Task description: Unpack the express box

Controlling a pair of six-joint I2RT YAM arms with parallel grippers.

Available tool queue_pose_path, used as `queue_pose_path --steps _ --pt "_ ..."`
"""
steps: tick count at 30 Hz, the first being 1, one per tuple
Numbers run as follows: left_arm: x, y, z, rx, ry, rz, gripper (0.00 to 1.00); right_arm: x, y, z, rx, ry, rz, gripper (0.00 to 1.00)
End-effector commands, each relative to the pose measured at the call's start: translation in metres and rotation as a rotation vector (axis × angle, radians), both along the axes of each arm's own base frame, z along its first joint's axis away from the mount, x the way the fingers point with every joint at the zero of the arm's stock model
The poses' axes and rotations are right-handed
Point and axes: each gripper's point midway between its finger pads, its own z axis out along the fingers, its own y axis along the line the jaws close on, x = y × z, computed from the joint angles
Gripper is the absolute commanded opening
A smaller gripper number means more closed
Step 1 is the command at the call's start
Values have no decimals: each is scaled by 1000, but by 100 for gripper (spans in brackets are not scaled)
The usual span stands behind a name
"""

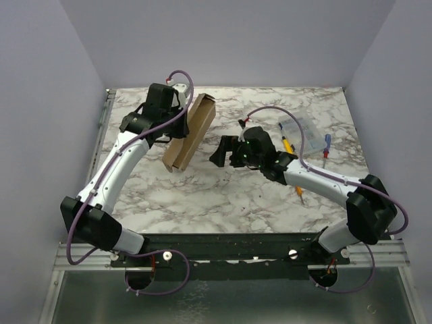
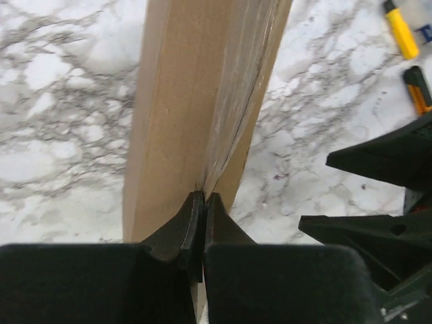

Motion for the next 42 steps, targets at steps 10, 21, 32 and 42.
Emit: queue_pose_path --steps 10,21,32,42 --pt "-21 -100 -7 -244 144 -233 0 6 -26 29 171 -5 -7 100" --pt "-23 -116 -24 -204 171 -243 0 14 -43 2 140 78 -61 100" --pt "-7 -90 -4 -56 80 -171 0 21 -53 -43 43 154 -140 100" --pt "26 -53 36 155 -49 -48 0 53 -20 -72 -11 234 -93 96"
